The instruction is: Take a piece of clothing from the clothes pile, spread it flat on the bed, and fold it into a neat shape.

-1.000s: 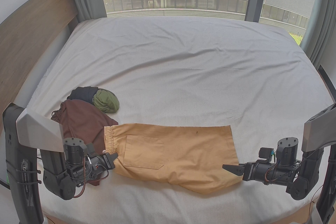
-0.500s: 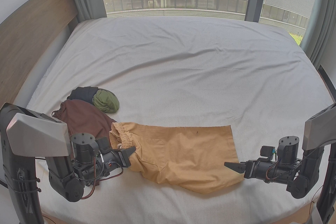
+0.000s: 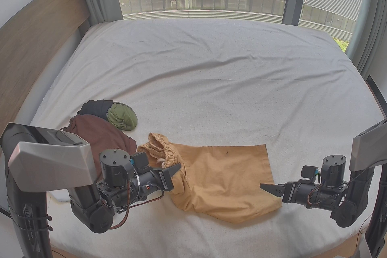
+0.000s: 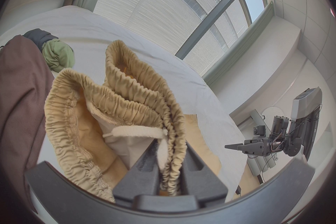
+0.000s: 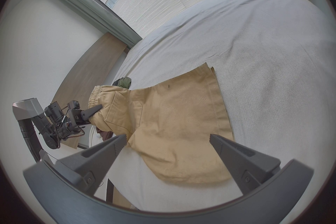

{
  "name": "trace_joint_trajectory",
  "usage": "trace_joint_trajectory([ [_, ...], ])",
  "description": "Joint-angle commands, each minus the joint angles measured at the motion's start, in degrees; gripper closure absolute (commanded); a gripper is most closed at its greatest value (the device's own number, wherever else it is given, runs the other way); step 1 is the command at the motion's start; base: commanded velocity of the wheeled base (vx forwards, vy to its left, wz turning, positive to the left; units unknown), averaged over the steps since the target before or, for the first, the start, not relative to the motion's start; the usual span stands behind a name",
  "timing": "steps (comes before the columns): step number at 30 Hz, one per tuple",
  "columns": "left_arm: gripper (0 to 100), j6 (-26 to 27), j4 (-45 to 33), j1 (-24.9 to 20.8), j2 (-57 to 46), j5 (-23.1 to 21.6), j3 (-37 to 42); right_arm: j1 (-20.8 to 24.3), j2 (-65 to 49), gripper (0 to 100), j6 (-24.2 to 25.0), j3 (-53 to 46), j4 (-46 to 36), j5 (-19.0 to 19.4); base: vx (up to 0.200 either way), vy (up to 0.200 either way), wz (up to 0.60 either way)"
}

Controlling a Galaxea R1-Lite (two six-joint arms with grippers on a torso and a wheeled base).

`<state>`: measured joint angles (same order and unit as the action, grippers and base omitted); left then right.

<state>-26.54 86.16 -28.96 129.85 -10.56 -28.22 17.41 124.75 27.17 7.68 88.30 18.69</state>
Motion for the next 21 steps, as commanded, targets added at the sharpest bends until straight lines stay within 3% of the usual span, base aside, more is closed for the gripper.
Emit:
trace_joint_trajectory([
  [1, 100, 0.0, -1.2, -1.8, 0.8, -0.1, -2.1, 0.0, -0.4, 0, 0.0, 0.1, 0.0, 0.0, 0.0, 0.0, 0.0],
  [21, 100, 1.6, -14.3, -5.8, 0.8, -0.5, -14.4, -0.8, -0.5, 0, 0.2, 1.0, 0.0, 0.0, 0.0, 0.0, 0.0],
])
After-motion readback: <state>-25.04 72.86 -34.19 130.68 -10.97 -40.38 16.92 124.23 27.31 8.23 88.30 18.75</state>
